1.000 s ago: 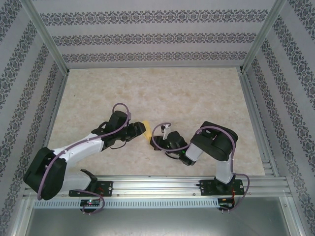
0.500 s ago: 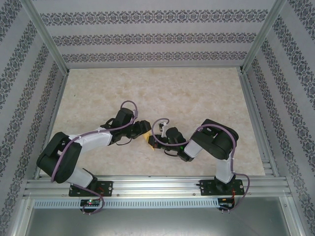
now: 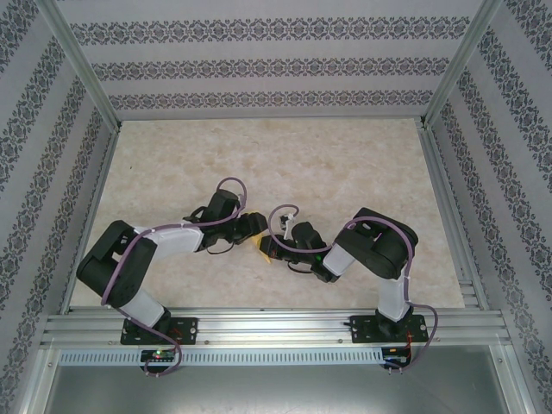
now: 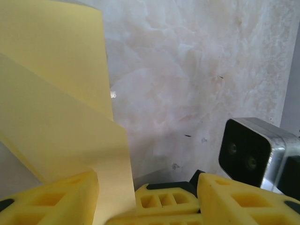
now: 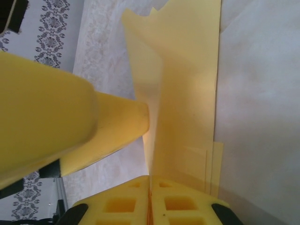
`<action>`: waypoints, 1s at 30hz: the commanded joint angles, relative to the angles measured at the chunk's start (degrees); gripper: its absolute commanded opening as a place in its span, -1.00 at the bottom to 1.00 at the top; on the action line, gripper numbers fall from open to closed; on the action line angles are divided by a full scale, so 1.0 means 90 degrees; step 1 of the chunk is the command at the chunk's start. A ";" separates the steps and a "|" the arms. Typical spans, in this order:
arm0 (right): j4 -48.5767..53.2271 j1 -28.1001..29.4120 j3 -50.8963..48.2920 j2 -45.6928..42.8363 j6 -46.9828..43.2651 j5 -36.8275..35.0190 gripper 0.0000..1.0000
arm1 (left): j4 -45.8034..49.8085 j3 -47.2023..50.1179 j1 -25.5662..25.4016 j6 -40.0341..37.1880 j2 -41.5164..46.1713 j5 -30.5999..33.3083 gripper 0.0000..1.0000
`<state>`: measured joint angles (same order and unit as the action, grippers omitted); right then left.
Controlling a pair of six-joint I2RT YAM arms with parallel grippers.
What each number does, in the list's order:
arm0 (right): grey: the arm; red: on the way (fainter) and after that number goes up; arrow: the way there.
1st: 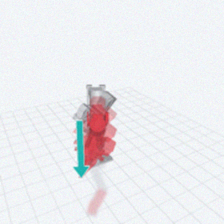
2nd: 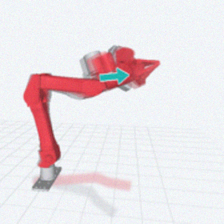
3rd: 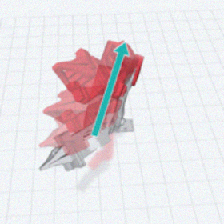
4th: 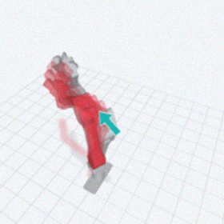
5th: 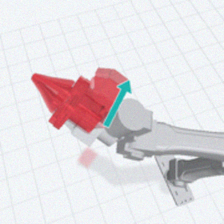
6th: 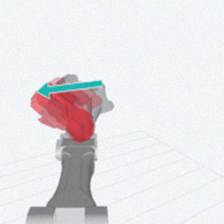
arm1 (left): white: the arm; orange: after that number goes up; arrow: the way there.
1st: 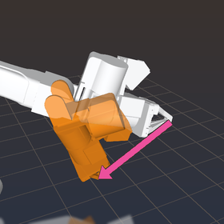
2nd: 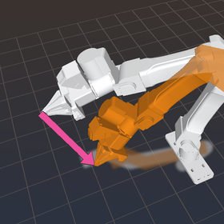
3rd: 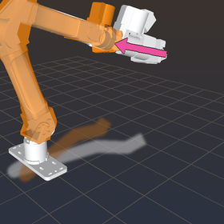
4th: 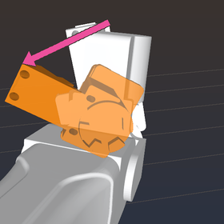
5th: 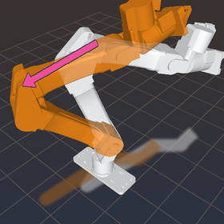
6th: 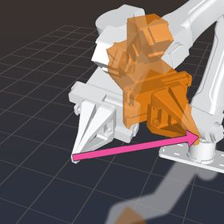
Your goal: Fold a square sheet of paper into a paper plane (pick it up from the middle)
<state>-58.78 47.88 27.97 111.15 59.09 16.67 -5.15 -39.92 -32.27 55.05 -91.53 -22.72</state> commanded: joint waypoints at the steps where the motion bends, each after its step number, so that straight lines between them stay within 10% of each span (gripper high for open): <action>1: 0.0687 -0.0018 -0.0139 0.0214 0.0041 -0.0051 -0.73 | -0.0258 -0.0261 0.0052 -0.0340 -0.0185 -0.0047 0.17; 30: 0.1766 -0.0066 -0.0146 0.0011 0.1058 -0.0119 -0.99 | 0.0124 -0.0148 0.0079 -0.0751 0.0373 0.0013 0.30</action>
<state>-53.54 47.66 28.14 109.10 66.19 16.03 -3.55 -41.63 -32.25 49.69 -89.12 -22.20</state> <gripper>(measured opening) 0.051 0.651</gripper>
